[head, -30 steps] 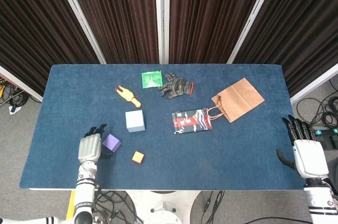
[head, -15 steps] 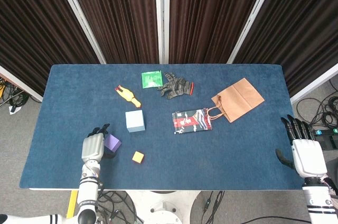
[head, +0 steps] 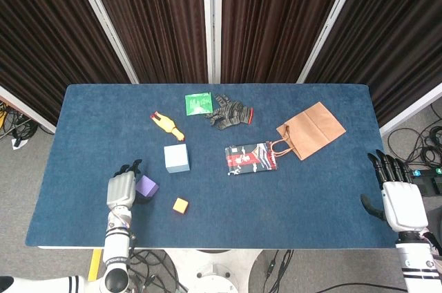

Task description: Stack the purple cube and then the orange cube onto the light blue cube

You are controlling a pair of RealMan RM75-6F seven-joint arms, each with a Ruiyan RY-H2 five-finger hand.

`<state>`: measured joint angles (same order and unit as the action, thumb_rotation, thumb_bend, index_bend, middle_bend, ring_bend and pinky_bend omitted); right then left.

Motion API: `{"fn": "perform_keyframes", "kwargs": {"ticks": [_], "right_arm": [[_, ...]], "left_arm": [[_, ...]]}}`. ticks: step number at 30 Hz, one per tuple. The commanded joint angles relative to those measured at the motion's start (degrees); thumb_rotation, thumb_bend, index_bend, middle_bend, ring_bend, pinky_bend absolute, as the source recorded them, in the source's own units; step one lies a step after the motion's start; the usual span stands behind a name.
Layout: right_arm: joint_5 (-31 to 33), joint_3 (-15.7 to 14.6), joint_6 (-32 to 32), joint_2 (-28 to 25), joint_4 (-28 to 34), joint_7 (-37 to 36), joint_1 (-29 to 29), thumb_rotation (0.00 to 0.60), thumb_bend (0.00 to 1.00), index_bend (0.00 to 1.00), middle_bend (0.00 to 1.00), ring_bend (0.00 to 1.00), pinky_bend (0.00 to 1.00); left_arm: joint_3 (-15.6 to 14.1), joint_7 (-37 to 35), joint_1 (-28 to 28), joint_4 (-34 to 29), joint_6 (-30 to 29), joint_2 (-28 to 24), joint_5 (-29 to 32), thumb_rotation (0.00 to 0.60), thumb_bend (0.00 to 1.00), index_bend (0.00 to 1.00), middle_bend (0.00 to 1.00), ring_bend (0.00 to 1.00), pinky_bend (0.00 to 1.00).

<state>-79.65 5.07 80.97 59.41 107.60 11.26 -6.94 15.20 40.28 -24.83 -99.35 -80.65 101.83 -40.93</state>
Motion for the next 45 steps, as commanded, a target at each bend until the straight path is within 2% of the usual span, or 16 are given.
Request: {"fn": "perform_keyframes", "kwargs": {"ticks": [1, 17, 28, 35, 41, 45], "right_arm": [[0.11, 0.01, -0.07, 0.04, 0.04, 0.14, -0.06, 0.600, 0.24, 0.01, 0.00, 0.00, 0.00], [0.41, 0.15, -0.09, -0.17, 0.00, -0.23, -0.13, 0.600, 0.24, 0.01, 0.00, 0.00, 0.00], [1.02, 0.29, -0.42, -0.10, -0.02, -0.11, -0.34, 0.600, 0.24, 0.01, 0.00, 0.00, 0.00], [0.99, 0.22, -0.41, -0.21, -0.06, -0.22, -0.32, 0.600, 0.24, 0.01, 0.00, 0.00, 0.00], [0.73, 0.27, -0.18, -0.21, -0.20, -0.51, -0.30, 0.600, 0.24, 0.01, 0.00, 0.00, 0.00], [-0.24, 0.36, 0.66, 0.11, -0.84, -1.09, -0.16, 0.600, 0.24, 0.01, 0.00, 0.00, 0.00]], "left_arm": [[0.36, -0.14, -0.44, 0.42, 0.27, 0.18, 0.40, 0.600, 0.12, 0.19, 0.42, 0.17, 0.24], [-0.71, 0.31, -1.72, 3.44, -0.71, 1.45, -0.18, 0.600, 0.12, 0.19, 0.51, 0.20, 0.26], [-0.69, -0.29, -1.74, 3.30, -1.11, 1.62, -0.49, 0.600, 0.14, 0.21, 0.61, 0.26, 0.27], [-0.26, -0.21, -1.74, 1.90, -1.59, 0.94, -0.48, 0.600, 0.16, 0.22, 0.62, 0.27, 0.27], [0.03, 1.30, -2.90, 0.16, -0.61, -2.56, -2.44, 0.600, 0.16, 0.22, 0.62, 0.27, 0.27], [-2.21, 2.47, -5.26, 0.36, 4.28, -9.04, -9.26, 0.600, 0.16, 0.22, 0.61, 0.27, 0.27]]}}
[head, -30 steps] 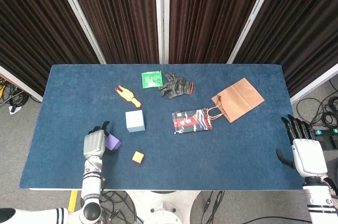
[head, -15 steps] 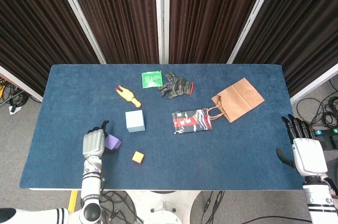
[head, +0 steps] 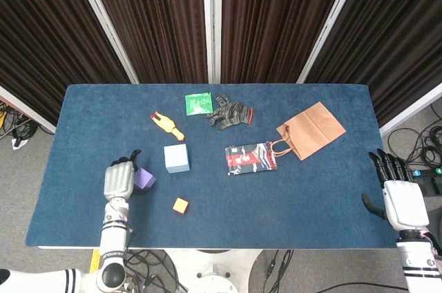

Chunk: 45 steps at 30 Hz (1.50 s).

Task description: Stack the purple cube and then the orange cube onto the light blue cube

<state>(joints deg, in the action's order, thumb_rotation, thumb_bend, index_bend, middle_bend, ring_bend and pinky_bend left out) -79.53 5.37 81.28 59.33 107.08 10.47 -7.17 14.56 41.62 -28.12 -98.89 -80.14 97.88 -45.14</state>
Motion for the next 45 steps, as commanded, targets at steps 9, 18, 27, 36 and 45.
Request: {"fn": "perform_keyframes", "kwargs": {"ticks": [9, 18, 27, 36, 45], "right_arm": [[-1.66, 0.11, 1.02, 0.97, -1.62, -1.40, 0.07, 0.600, 0.24, 0.01, 0.00, 0.00, 0.00], [-2.67, -0.02, 1.50, 1.43, -2.54, -1.85, 0.13, 0.600, 0.24, 0.01, 0.00, 0.00, 0.00], [-2.86, 0.23, 1.55, 1.59, -3.15, -2.54, 0.00, 0.600, 0.24, 0.01, 0.00, 0.00, 0.00], [-2.69, 0.29, 1.20, 1.69, -3.28, -2.49, -0.19, 0.600, 0.24, 0.01, 0.00, 0.00, 0.00], [-2.47, 0.33, 0.92, 1.69, -3.29, -2.47, -0.32, 0.600, 0.24, 0.01, 0.00, 0.00, 0.00]], "left_arm": [[1.56, 0.11, -5.71, -3.90, 9.84, -15.11, -6.65, 0.600, 0.16, 0.22, 0.61, 0.26, 0.28], [0.95, -5.89, -10.03, -3.08, 21.13, -20.18, -8.55, 0.600, 0.16, 0.22, 0.61, 0.26, 0.32], [-0.12, -16.89, -14.17, 2.75, 29.92, -19.28, -15.90, 0.600, 0.16, 0.24, 0.62, 0.29, 0.33], [-1.26, -21.72, -17.49, 7.33, 33.25, -17.36, -18.79, 0.600, 0.16, 0.24, 0.62, 0.29, 0.33], [-1.97, -23.77, -20.31, 10.64, 34.95, -16.06, -20.31, 0.600, 0.16, 0.24, 0.62, 0.29, 0.33]]}}
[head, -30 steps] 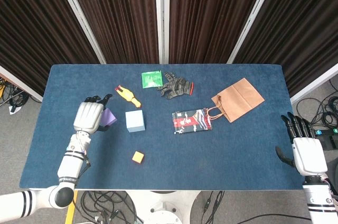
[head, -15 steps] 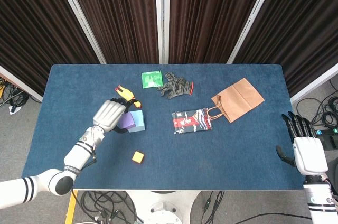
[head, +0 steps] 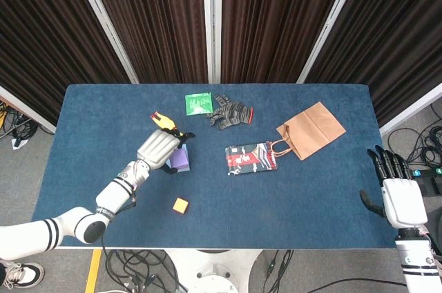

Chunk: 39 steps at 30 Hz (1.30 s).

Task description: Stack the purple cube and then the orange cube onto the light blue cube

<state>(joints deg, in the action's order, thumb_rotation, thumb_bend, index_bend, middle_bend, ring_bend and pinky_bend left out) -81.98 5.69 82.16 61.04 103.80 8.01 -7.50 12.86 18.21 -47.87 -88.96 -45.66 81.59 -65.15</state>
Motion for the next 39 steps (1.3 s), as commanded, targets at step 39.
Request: {"fn": "perform_keyframes", "kwargs": {"ticks": [39], "right_arm": [[0.79, 0.26, -0.42, 0.05, -0.06, 0.24, -0.26, 0.600, 0.24, 0.01, 0.00, 0.00, 0.00]], "left_arm": [[-3.14, -12.85, -4.15, 10.36, 3.64, 0.66, -5.78, 0.600, 0.16, 0.25, 0.61, 0.29, 0.33]]}}
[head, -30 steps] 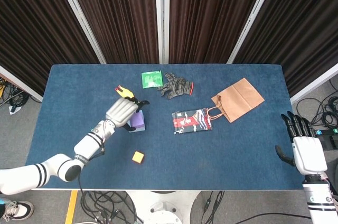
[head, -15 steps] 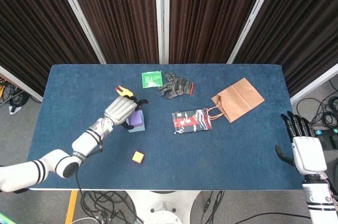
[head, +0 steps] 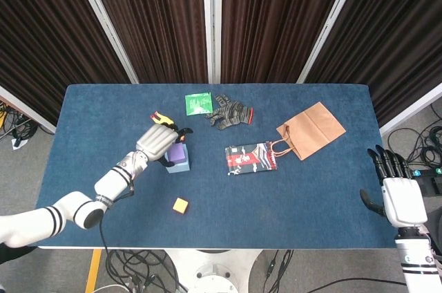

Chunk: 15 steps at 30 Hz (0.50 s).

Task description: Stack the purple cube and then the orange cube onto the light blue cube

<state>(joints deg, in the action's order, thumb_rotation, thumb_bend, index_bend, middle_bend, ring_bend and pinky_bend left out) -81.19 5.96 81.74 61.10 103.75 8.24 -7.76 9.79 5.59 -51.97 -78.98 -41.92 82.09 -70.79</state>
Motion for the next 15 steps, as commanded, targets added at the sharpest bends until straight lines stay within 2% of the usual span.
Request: {"fn": "perform_keyframes", "kwargs": {"ticks": [1, 15], "right_arm": [[0.02, 0.00, 0.02, -0.01, 0.00, 0.02, 0.00, 0.600, 0.24, 0.01, 0.00, 0.00, 0.00], [0.32, 0.09, -0.19, -0.04, 0.12, 0.10, -0.14, 0.600, 0.24, 0.01, 0.00, 0.00, 0.00]], "left_arm": [[-0.13, -0.32, -0.09, 0.61, -0.10, 0.22, -0.22, 0.600, 0.16, 0.25, 0.61, 0.29, 0.33], [-1.13, -1.99, -0.04, 1.34, 0.41, 0.56, -0.40, 0.600, 0.16, 0.25, 0.57, 0.29, 0.33]]}}
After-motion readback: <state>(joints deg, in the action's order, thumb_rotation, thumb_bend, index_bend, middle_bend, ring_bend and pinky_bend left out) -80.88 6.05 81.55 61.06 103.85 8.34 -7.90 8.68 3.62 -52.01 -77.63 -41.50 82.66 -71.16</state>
